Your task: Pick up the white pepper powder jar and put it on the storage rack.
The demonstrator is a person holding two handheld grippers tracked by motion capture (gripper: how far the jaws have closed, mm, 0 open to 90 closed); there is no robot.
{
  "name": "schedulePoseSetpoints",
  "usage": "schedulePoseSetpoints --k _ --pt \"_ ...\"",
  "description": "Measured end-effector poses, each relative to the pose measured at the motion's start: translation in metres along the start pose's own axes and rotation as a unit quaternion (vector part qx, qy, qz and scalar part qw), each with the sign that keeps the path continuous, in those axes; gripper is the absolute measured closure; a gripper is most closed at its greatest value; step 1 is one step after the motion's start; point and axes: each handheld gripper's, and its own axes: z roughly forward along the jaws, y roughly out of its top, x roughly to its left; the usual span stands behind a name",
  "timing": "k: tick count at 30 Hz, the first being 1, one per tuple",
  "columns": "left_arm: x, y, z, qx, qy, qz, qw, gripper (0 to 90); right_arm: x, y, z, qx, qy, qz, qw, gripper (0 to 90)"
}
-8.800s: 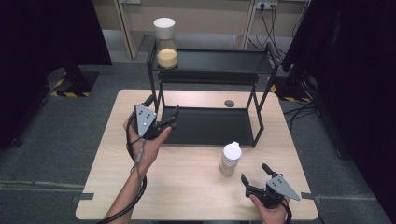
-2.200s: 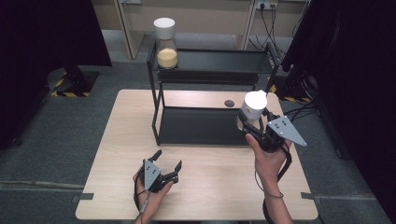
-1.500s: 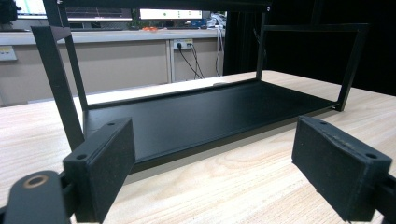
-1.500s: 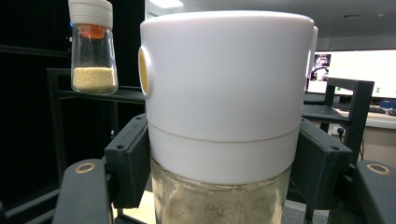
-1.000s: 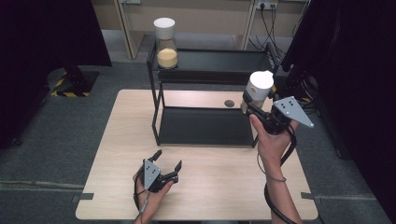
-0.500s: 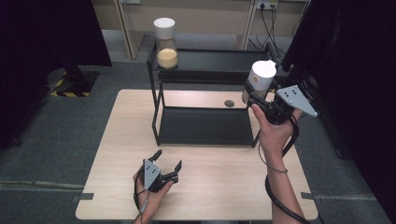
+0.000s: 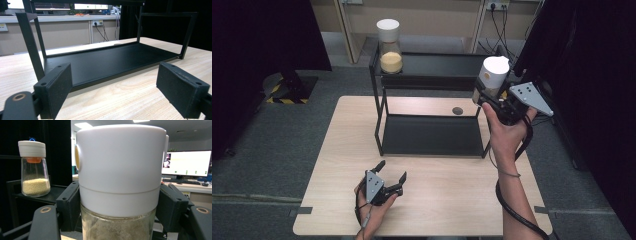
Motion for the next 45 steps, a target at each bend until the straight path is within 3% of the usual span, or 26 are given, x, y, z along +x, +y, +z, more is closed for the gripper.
schedulePoseSetpoints --k 45 --pt "0.000 0.000 0.001 0.001 0.000 -0.001 1.0000 12.8 -0.008 0.039 0.041 0.013 -0.024 0.010 0.9996 30.5"
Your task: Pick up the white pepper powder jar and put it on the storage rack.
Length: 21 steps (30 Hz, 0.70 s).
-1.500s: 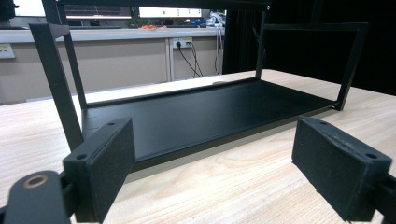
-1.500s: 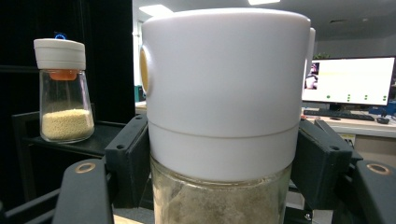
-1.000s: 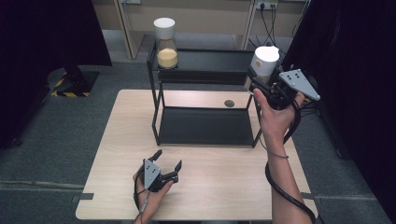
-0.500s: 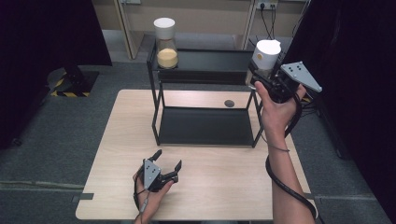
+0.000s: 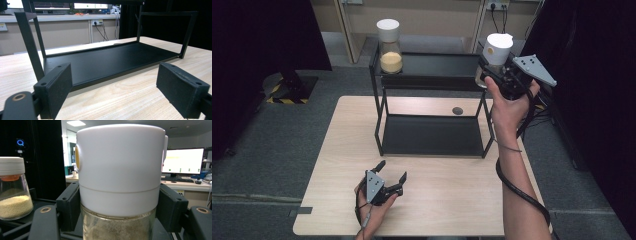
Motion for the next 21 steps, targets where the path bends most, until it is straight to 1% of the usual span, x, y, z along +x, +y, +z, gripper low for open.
schedulePoseSetpoints --k 11,21 --pt "0.001 0.000 0.000 0.000 -0.001 0.000 1.0000 12.8 -0.001 0.006 0.017 0.008 -0.009 0.003 0.9999 30.5" --pt "0.001 0.000 0.000 -0.001 -0.002 0.000 1.0000 12.8 -0.004 0.006 0.034 0.023 -0.027 0.013 0.9993 30.5"
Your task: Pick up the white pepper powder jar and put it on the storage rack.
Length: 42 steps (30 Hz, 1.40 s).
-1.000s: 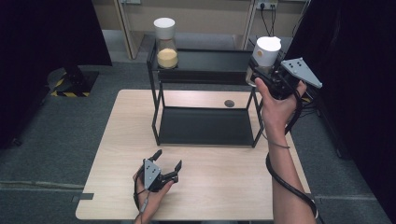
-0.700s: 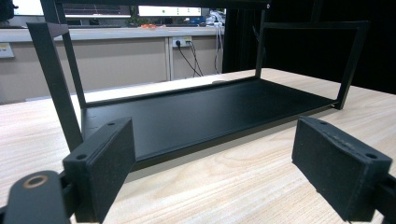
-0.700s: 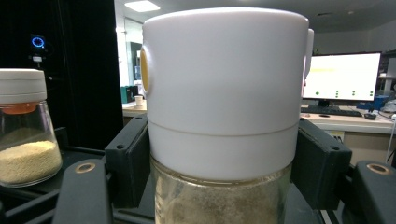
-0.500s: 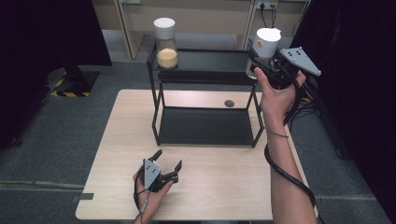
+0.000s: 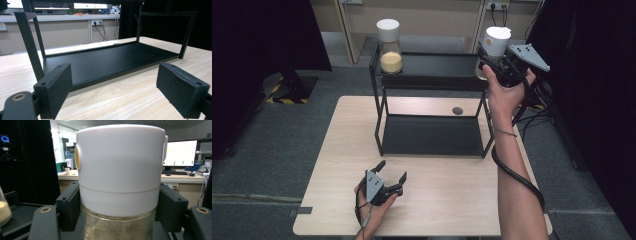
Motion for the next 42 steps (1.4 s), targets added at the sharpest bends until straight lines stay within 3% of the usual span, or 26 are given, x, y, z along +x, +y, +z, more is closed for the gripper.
schedulePoseSetpoints --k 12,30,42 --pt "-0.001 0.000 0.000 0.001 0.000 0.002 1.0000 12.8 -0.004 0.004 0.017 0.011 -0.018 -0.001 0.9998 30.5" --pt "-0.001 0.001 0.000 0.002 0.000 0.005 1.0000 12.8 -0.005 0.004 0.036 0.021 -0.022 -0.006 0.9995 30.5" --pt "-0.001 0.000 0.000 0.001 0.000 0.006 1.0000 12.8 -0.006 -0.003 0.040 0.025 -0.019 -0.007 0.9995 30.4"
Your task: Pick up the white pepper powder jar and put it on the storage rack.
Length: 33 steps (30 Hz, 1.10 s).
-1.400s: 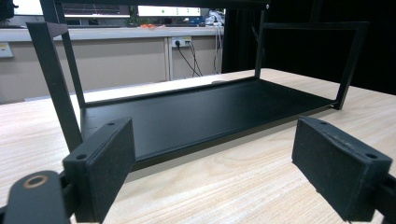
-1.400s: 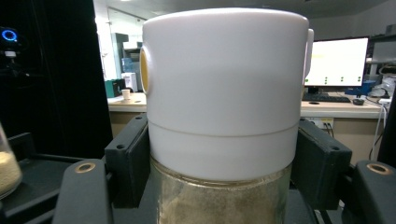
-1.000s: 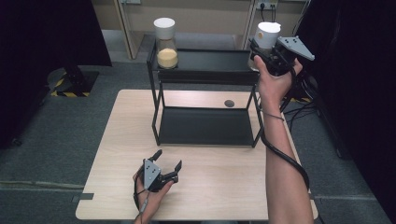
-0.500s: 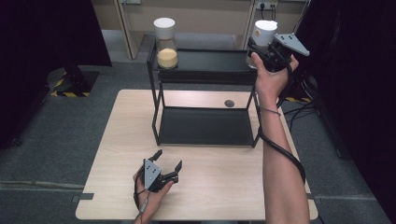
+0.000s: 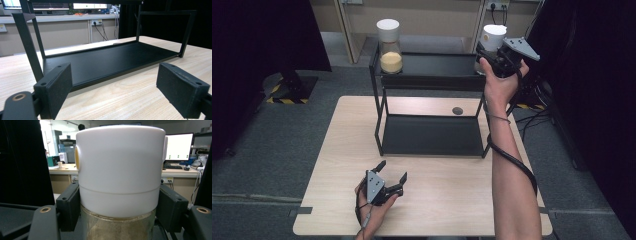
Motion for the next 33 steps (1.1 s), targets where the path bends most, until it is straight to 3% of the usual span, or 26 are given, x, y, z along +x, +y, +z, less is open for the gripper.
schedulePoseSetpoints --k 6,11,16,33 --pt "0.000 0.000 0.000 0.000 0.000 0.000 1.0000 12.8 0.000 0.000 0.001 0.000 0.001 -0.007 1.0000 29.4" --pt "0.000 0.000 0.000 0.001 0.000 0.000 1.0000 12.8 0.001 -0.001 -0.003 0.001 0.005 0.003 1.0000 16.1" --pt "0.000 0.000 0.000 0.001 0.000 0.001 1.0000 12.7 0.000 -0.004 -0.010 -0.002 0.009 0.007 0.9999 9.6" --pt "0.001 -0.001 0.000 -0.002 0.001 -0.004 1.0000 12.7 0.003 -0.012 -0.033 -0.007 0.032 0.013 0.9994 5.5"
